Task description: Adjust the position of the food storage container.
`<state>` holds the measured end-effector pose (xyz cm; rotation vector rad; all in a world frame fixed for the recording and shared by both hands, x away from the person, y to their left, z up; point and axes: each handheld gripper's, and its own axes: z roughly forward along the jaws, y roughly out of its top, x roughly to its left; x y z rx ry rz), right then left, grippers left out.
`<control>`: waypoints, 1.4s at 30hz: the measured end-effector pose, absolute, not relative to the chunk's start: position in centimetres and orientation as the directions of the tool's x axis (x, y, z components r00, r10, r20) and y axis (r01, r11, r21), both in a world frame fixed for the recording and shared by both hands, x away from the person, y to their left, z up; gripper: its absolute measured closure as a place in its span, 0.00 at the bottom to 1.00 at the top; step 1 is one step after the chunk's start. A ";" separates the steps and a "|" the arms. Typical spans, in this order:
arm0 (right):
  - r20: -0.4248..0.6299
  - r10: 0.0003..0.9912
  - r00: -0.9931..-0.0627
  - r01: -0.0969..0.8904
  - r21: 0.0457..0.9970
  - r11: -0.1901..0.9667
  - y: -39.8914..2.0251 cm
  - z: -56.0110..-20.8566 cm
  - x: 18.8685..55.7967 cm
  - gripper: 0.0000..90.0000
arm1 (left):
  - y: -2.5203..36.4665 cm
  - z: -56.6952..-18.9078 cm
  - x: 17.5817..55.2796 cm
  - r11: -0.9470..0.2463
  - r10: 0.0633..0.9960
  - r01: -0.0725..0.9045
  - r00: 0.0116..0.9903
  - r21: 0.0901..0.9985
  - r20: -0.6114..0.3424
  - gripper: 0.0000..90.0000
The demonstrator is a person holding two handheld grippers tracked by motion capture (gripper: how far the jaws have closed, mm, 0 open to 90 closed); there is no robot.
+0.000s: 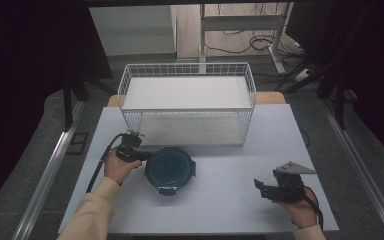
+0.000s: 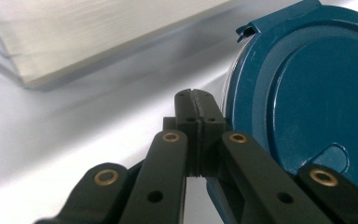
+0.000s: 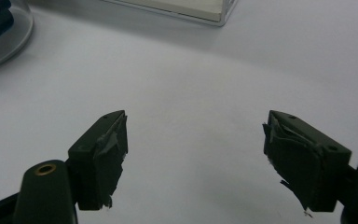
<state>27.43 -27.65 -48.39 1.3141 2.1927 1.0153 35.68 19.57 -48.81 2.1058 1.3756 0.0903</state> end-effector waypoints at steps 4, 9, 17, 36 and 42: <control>0.036 0.876 -0.480 0.593 0.749 0.294 -27.7 -48.4 27.4 0.24 | 18.8 -48.9 35.4 -0.276 0.840 0.805 0.467 0.525 -0.276 1.00; 0.034 0.879 -0.476 0.593 0.751 0.292 -27.7 -48.4 27.4 0.24 | 18.0 -48.9 34.9 -0.287 0.831 0.795 0.484 0.535 -0.273 1.00; 0.035 0.882 -0.469 0.595 0.751 0.287 -27.8 -48.4 27.5 0.24 | 16.8 -49.0 34.5 -0.304 0.807 0.790 0.510 0.532 -0.297 1.00; 0.032 0.883 -0.468 0.601 0.744 0.291 -27.8 -48.5 27.5 0.24 | 14.7 -49.0 33.4 -0.327 0.774 0.771 0.550 0.546 -0.314 1.00; 0.031 0.881 -0.472 0.601 0.742 0.296 -27.6 -48.6 27.6 0.24 | 14.0 -49.0 33.4 -0.342 0.770 0.767 0.560 0.543 -0.306 1.00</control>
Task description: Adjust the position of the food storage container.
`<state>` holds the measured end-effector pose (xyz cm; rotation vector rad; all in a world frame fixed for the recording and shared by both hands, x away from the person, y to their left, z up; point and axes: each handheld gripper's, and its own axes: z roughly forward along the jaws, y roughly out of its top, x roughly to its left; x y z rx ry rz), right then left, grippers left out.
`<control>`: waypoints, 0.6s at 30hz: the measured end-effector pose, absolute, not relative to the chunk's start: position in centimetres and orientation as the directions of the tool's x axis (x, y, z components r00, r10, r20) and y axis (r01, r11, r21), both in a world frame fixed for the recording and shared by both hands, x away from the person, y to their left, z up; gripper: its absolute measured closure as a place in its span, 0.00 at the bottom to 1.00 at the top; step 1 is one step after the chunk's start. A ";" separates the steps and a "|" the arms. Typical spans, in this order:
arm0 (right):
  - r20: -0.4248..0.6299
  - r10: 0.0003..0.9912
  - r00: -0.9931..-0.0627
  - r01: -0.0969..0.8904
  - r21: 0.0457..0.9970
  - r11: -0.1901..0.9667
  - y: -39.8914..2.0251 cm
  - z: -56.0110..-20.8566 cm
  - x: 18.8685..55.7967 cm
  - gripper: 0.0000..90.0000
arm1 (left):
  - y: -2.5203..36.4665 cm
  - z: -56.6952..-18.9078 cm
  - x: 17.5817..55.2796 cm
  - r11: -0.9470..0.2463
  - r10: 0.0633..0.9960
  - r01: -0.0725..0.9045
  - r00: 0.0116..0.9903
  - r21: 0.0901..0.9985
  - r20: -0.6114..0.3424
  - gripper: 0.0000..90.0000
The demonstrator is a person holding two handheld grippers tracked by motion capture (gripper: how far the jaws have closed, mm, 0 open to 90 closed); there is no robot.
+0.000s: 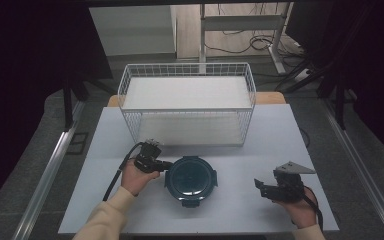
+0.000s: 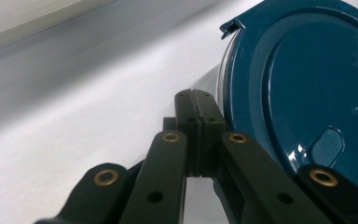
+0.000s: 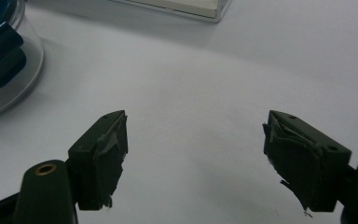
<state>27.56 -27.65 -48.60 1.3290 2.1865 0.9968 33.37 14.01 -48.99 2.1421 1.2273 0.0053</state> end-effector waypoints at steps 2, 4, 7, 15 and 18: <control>0.032 0.881 -0.472 0.600 0.743 0.295 -27.7 -48.6 27.5 0.24 | 14.0 -49.0 33.4 -0.342 0.766 0.767 0.562 0.542 -0.311 1.00; 0.033 0.882 -0.470 0.600 0.745 0.292 -27.7 -48.5 27.6 0.24 | 13.9 -49.0 33.4 -0.370 0.758 0.749 0.585 0.550 -0.288 1.00; 0.035 0.882 -0.469 0.597 0.749 0.287 -27.8 -48.4 27.5 0.24 | 14.0 -48.8 33.2 -0.398 0.758 0.719 0.607 0.569 -0.237 1.00; 0.037 0.872 -0.488 0.579 0.762 0.292 -27.6 -48.1 27.2 0.24 | 16.4 -46.9 30.6 -0.318 0.775 0.681 0.587 0.660 -0.232 0.90; 0.035 0.868 -0.495 0.576 0.762 0.298 -27.6 -48.2 27.2 0.24 | 17.3 -46.8 29.0 -0.288 0.768 0.677 0.586 0.677 -0.260 0.66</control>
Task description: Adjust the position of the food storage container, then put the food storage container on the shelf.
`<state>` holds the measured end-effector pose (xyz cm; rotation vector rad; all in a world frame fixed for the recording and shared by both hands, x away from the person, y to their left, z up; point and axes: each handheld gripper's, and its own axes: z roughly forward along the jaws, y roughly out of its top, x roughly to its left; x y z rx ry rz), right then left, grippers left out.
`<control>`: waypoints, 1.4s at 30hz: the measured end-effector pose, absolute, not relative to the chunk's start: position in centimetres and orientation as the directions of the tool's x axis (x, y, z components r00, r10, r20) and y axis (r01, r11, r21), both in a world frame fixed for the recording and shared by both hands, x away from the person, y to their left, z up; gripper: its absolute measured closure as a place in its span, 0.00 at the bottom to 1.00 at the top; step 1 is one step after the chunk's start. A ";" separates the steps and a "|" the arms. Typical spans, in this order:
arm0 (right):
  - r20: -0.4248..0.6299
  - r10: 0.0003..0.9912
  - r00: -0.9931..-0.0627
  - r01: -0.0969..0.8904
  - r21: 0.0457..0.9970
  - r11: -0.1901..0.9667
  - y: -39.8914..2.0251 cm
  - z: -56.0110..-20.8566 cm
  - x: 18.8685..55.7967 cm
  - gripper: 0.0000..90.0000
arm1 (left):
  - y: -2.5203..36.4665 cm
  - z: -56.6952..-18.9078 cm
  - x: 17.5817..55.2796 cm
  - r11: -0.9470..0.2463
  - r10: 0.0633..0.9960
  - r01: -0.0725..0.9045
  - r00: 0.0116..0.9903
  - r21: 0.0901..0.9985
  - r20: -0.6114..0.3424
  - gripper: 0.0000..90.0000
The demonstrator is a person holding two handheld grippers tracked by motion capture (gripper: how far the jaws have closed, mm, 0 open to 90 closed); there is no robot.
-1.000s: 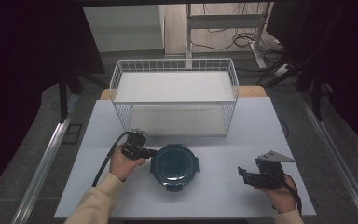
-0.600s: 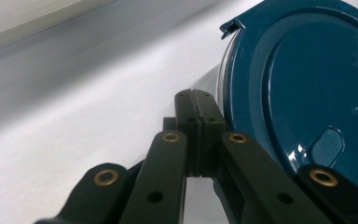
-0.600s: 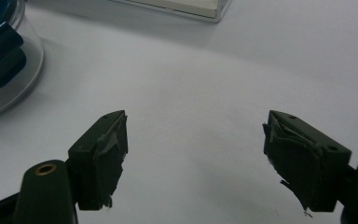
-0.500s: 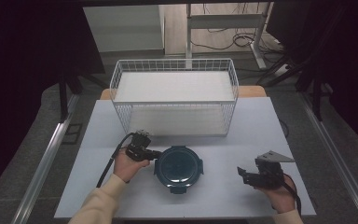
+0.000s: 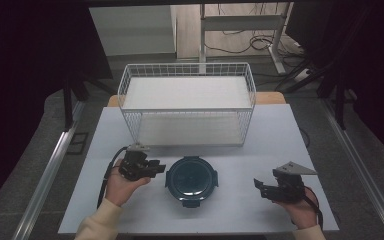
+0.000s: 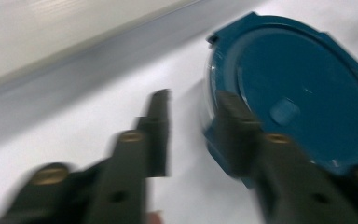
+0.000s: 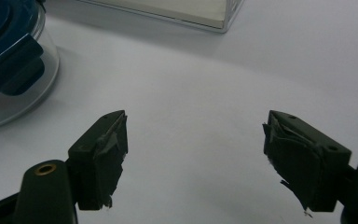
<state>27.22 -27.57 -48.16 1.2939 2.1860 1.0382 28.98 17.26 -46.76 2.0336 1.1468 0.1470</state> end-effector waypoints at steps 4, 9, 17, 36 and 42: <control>0.025 0.869 -0.494 0.569 0.765 0.301 -27.5 -48.0 27.0 0.24 | 18.6 -47.8 27.6 -0.277 0.780 0.703 0.563 0.655 -0.273 0.37; 0.034 0.861 -0.508 0.556 0.776 0.297 -27.5 -47.8 26.9 0.23 | 20.5 -47.7 27.1 -0.192 0.801 0.722 0.506 0.665 -0.318 0.33; 0.045 0.845 -0.533 0.556 0.772 0.309 -27.2 -47.9 26.9 0.23 | 20.3 -48.0 27.2 -0.207 0.808 0.723 0.506 0.659 -0.302 0.28; 0.157 0.817 -0.555 0.604 0.752 0.265 -25.1 -47.0 26.3 0.23 | 19.5 -48.6 26.5 -0.184 0.808 0.739 0.489 0.649 -0.328 0.26; 0.219 0.790 -0.572 0.614 0.753 0.235 -24.4 -46.6 26.5 0.22 | 19.6 -48.4 26.4 -0.158 0.796 0.747 0.483 0.645 -0.365 0.26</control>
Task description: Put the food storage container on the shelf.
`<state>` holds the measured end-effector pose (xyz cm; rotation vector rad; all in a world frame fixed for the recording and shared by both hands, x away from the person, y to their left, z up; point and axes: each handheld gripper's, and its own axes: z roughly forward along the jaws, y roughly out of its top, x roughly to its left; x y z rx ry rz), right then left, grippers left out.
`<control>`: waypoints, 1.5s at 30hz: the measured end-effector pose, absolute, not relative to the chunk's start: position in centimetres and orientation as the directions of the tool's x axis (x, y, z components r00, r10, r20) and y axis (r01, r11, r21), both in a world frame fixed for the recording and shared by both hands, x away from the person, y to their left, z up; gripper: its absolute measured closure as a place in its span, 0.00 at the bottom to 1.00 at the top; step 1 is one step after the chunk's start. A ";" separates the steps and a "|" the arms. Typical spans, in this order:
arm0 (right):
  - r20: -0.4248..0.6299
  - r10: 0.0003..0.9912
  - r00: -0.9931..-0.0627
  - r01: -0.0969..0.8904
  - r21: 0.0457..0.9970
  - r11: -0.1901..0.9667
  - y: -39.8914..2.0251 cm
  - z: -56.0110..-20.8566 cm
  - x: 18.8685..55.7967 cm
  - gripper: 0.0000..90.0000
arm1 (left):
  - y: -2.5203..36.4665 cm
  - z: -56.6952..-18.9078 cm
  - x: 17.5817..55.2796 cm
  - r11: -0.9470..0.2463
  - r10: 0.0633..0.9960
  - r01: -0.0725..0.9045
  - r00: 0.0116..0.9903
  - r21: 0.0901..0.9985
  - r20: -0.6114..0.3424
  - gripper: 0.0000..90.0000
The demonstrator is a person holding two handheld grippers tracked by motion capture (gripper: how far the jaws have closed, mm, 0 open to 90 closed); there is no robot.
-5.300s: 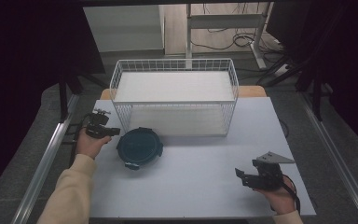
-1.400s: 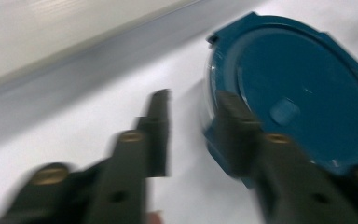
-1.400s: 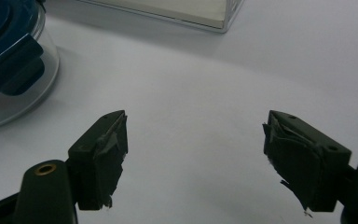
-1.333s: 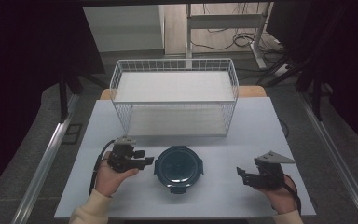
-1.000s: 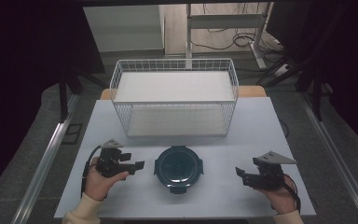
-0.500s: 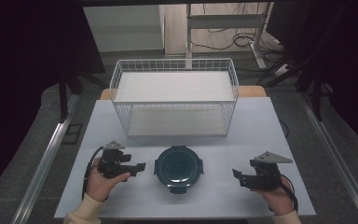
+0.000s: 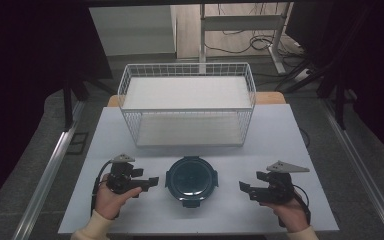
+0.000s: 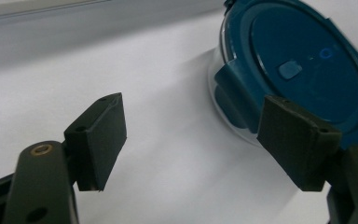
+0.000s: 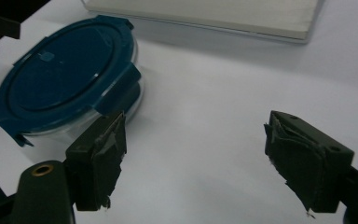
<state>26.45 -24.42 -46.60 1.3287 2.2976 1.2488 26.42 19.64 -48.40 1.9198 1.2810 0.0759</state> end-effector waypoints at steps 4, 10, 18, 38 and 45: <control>0.227 0.782 -0.581 0.613 0.754 0.236 -23.6 -46.3 26.6 0.21 | 19.4 -47.9 26.1 -0.131 0.792 0.740 0.478 0.660 -0.379 0.24; 0.240 0.777 -0.582 0.608 0.763 0.220 -22.3 -44.8 26.6 0.18 | 18.9 -46.6 25.7 -0.116 0.755 0.721 0.511 0.683 -0.411 0.22; 0.336 0.726 -0.601 0.667 0.711 0.223 -18.4 -45.5 28.2 0.14 | 18.2 -46.8 25.8 -0.081 0.707 0.741 0.515 0.667 -0.486 0.21; 0.427 0.702 -0.570 0.736 0.645 0.205 -16.6 -48.2 29.5 0.12 | 17.6 -49.8 27.2 0.022 0.655 0.818 0.422 0.574 -0.627 0.19; 0.436 0.707 -0.557 0.746 0.636 0.195 -16.1 -48.9 29.6 0.13 | 17.1 -50.9 27.9 0.027 0.631 0.841 0.404 0.540 -0.662 0.20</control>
